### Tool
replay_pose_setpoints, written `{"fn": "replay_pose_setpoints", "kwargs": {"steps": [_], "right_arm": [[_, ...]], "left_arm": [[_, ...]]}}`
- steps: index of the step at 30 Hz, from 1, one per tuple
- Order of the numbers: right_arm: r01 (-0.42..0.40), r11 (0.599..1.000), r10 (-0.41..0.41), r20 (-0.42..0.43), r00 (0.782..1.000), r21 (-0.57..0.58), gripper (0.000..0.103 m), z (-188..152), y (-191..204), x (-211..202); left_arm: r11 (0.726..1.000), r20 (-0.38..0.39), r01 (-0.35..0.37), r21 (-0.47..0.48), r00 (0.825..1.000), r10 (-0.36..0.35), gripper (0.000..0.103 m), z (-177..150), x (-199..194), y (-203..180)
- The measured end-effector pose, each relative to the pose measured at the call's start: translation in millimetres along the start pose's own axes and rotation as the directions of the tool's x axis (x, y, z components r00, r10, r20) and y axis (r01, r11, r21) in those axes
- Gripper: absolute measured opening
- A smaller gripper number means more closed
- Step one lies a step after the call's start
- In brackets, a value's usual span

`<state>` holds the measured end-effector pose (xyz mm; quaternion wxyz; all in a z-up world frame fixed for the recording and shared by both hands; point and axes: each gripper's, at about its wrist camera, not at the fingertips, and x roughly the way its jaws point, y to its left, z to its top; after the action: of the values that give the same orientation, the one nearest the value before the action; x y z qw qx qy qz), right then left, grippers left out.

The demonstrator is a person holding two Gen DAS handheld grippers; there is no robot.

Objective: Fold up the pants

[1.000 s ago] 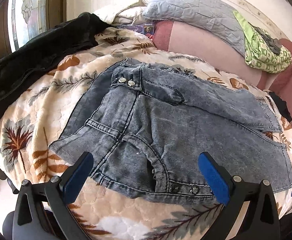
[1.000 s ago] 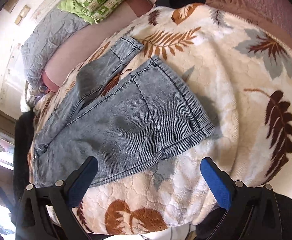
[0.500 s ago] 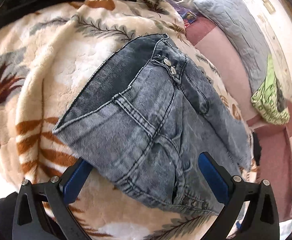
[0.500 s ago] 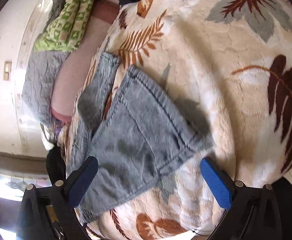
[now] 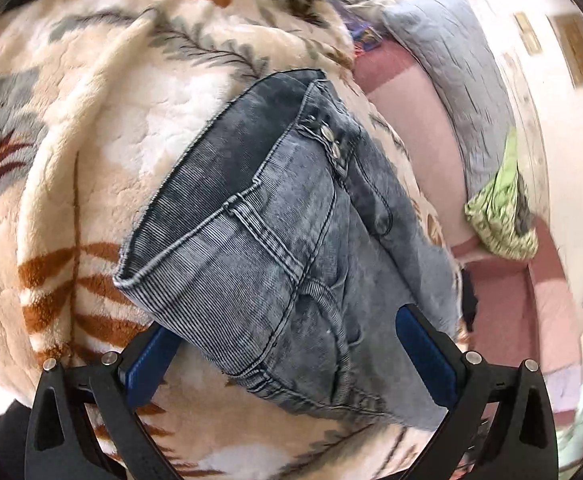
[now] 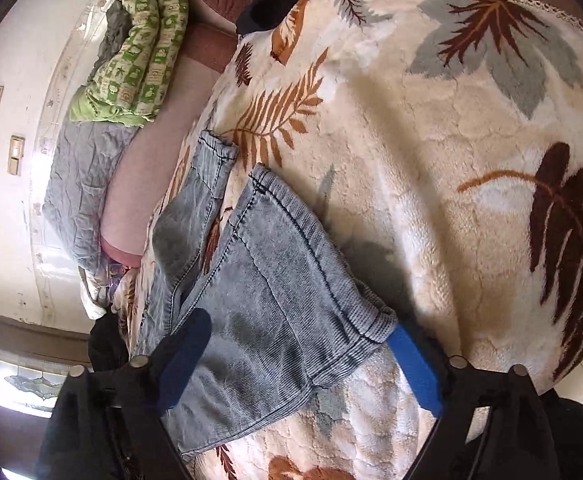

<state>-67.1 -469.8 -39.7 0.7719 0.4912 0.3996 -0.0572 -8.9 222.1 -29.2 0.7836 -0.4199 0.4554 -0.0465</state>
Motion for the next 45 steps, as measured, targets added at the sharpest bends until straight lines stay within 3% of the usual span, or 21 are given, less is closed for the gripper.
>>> {"fn": "replay_pose_setpoints", "kwargs": {"steps": [2,4,6,7,8,9,10,15,23,24,26,27,29,30,32,34,36,38,40,44,45], "right_arm": [[-0.005,1.000,0.005,0.003,1.000,-0.002,0.080,-0.1,-2.1,-0.3],[-0.007,1.000,0.007,0.008,1.000,-0.007,0.073,-0.2,-3.3,-1.0],[0.003,1.000,-0.003,0.008,1.000,-0.016,0.060,0.3,-3.0,-0.5],[0.013,1.000,-0.013,0.003,1.000,-0.022,0.050,0.9,-2.6,1.0],[0.026,0.999,-0.027,-0.003,1.000,-0.029,0.044,1.2,-1.9,2.7],[0.042,0.998,-0.043,-0.012,0.999,-0.037,0.031,2.0,-0.7,5.0],[0.052,0.997,-0.054,-0.024,0.998,-0.049,0.025,2.8,1.7,7.9],[0.138,0.961,-0.138,0.016,0.990,-0.239,0.020,4.2,36.4,-3.0],[0.209,0.906,-0.191,0.086,0.978,-0.369,0.021,-2.4,56.9,-37.9],[0.228,0.906,-0.223,0.055,0.973,-0.357,0.024,-0.2,49.7,-28.0],[0.267,0.901,-0.324,-0.120,0.939,-0.344,0.034,1.4,26.5,4.8],[0.258,0.908,-0.323,-0.159,0.933,-0.329,0.038,0.5,18.5,10.8],[0.240,0.912,-0.294,-0.124,0.948,-0.332,0.048,5.0,23.1,-2.8],[0.255,0.906,-0.299,-0.086,0.950,-0.337,0.060,8.3,27.3,-11.1],[0.306,0.888,-0.315,0.032,0.949,-0.343,0.068,17.0,36.9,-30.7],[0.276,0.892,-0.270,0.067,0.960,-0.358,0.069,29.5,49.4,-37.2],[0.200,0.912,-0.202,0.032,0.979,-0.357,0.069,41.4,59.7,-28.6],[0.155,0.910,-0.169,-0.002,0.986,-0.384,0.069,53.3,70.7,-5.6],[0.202,0.892,-0.219,0.003,0.976,-0.406,0.069,63.6,78.2,28.4],[0.260,0.859,-0.300,-0.021,0.954,-0.442,0.067,81.8,80.3,81.8],[0.264,0.840,-0.321,-0.041,0.946,-0.473,0.043,82.5,78.3,91.4]], "left_arm": [[1.000,0.005,-0.010,-0.010,1.000,0.010,0.102,-0.5,-0.5,-0.8],[0.997,0.020,-0.070,0.029,0.997,0.069,0.090,-3.3,0.8,-6.1],[0.987,0.038,-0.149,0.060,0.988,0.147,0.058,-4.8,1.6,-10.3],[0.982,0.038,-0.177,0.059,0.984,0.175,0.030,-4.3,1.6,-9.3],[0.981,0.029,-0.187,0.049,0.982,0.186,0.015,-2.8,2.3,-6.5],[0.980,0.023,-0.198,0.038,0.980,0.197,0.011,-1.3,2.8,-4.1],[0.977,0.023,-0.208,0.034,0.978,0.208,0.010,0.1,2.0,-3.4],[0.936,0.110,-0.298,0.187,0.953,0.282,0.008,-5.1,-15.1,-35.8],[0.913,0.234,-0.309,0.267,0.940,0.250,0.003,-23.8,-62.4,-66.9],[0.913,0.224,-0.313,0.262,0.940,0.258,0.003,-25.2,-61.9,-62.8],[0.896,0.193,-0.361,0.257,0.928,0.318,0.003,-27.6,-54.4,-48.8],[0.893,0.159,-0.382,0.238,0.922,0.352,0.003,-26.2,-48.6,-37.7],[0.892,0.141,-0.387,0.233,0.921,0.363,0.003,-25.5,-47.2,-30.2],[0.893,0.157,-0.384,0.234,0.921,0.355,0.003,-26.4,-50.1,-31.7],[0.888,0.206,-0.372,0.271,0.923,0.324,0.004,-26.9,-60.9,-47.3],[0.875,0.233,-0.350,0.335,0.930,0.283,0.016,-26.4,-64.4,-69.8],[0.861,0.241,-0.321,0.396,0.941,0.239,0.065,-26.2,-59.4,-91.5],[0.835,0.235,-0.302,0.460,0.948,0.214,0.067,-29.7,-43.7,-107.1],[0.803,0.190,-0.298,0.516,0.954,0.232,0.067,-34.2,-20.3,-110.3],[0.772,0.066,-0.369,0.517,0.917,0.394,0.065,-38.2,39.3,-82.2],[0.773,0.049,-0.379,0.509,0.909,0.414,0.065,-38.6,46.5,-73.4]]}}
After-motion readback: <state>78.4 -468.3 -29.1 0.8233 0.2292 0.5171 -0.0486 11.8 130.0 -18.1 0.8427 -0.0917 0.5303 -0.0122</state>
